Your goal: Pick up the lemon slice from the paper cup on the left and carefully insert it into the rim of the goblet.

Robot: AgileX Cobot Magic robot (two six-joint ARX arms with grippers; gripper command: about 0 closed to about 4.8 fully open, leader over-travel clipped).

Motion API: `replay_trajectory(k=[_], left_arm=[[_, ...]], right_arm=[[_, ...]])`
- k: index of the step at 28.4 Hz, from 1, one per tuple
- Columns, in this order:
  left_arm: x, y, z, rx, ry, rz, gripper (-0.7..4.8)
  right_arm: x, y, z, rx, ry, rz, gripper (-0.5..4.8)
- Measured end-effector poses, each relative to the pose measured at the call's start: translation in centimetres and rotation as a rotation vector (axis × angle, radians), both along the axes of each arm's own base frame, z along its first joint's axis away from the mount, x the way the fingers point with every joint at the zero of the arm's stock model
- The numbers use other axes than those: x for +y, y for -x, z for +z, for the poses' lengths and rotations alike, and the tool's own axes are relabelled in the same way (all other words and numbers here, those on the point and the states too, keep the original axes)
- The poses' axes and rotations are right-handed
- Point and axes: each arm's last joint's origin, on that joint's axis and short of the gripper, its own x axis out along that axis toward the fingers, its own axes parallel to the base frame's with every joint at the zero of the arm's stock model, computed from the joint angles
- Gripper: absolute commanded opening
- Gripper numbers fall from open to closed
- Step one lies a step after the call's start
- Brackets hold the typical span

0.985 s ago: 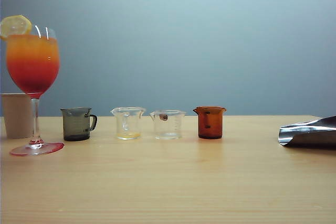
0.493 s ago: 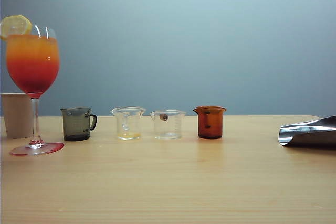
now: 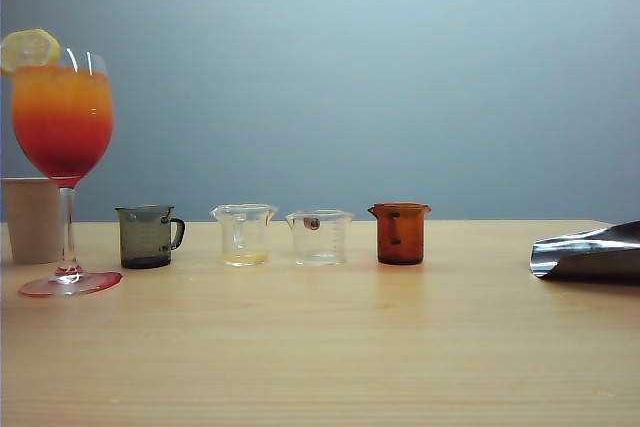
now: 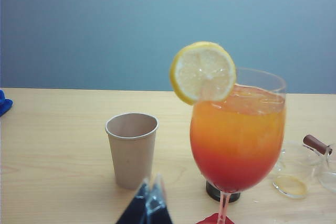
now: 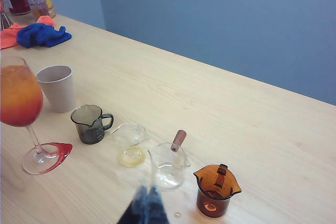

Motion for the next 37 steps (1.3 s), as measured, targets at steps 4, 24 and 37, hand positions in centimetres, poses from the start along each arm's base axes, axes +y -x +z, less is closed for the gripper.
replay_trajectory(k=[4,24,37], left_arm=[[0.0,0.0,0.0,0.001,0.0,0.0,-0.02],[0.0,0.0,-0.1,0.015,0.0,0.0,-0.02],[0.0,0.0,-0.1,0.015,0.0,0.0,-0.02]], right_arm=[[-0.6,0.2,-0.1,-0.011,-0.007,-0.018,-0.05],[-9.0,5.2,-9.2,-0.113,-0.042,-0.459,-0.05],[-9.4,6.4,-12.9,-0.221,-0.088,-0.475,-0.05]])
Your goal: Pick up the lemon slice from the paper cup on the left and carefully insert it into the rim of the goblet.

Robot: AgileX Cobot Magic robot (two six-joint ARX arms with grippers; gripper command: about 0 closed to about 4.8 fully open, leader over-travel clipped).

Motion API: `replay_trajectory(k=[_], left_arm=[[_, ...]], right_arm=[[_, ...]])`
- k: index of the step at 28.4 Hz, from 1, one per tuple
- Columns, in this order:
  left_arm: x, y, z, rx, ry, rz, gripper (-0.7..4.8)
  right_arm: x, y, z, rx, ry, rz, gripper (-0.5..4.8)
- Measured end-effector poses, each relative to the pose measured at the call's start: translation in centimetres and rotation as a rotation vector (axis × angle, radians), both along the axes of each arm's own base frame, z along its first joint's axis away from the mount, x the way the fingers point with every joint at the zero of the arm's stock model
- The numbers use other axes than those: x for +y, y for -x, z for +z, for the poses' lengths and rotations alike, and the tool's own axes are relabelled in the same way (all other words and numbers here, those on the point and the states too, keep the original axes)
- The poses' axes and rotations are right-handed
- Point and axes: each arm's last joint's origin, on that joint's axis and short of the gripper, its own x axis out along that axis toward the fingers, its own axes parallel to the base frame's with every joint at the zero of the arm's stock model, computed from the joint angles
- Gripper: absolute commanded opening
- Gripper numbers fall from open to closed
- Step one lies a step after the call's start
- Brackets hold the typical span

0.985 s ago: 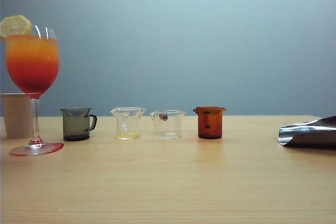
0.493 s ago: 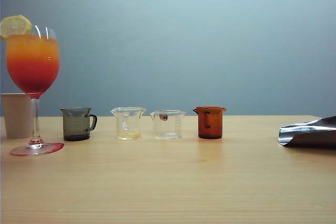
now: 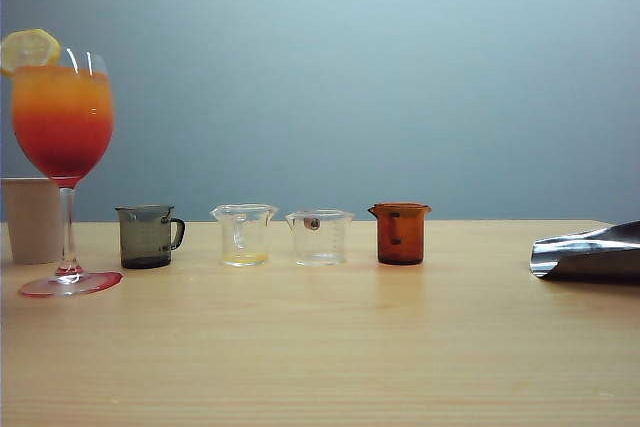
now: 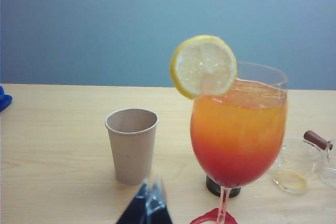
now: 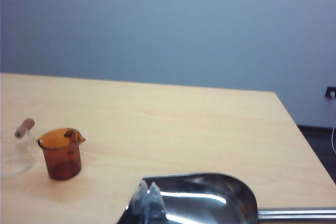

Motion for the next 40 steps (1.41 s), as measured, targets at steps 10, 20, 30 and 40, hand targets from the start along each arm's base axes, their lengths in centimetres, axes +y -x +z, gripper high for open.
replay_trajectory(k=[10,20,30,40], left_arm=[[0.0,0.0,0.0,0.0,0.0,0.0,-0.02],[0.0,0.0,0.0,0.0,0.0,0.0,-0.02],[0.0,0.0,0.0,0.0,0.0,0.0,-0.02],[0.0,0.0,0.0,0.0,0.0,0.0,-0.02]], right_arm=[[-0.8,-0.8,-1.8,-0.071,-0.039,-0.089,-0.05],[-1.2,-0.8,-2.2,-0.044,-0.039,-0.126,-0.05],[-1.2,-0.9,-2.4,-0.02,-0.01,-0.128,-0.05],[-1.2,-0.9,-2.6,-0.002,-0.004,-0.129,-0.05]])
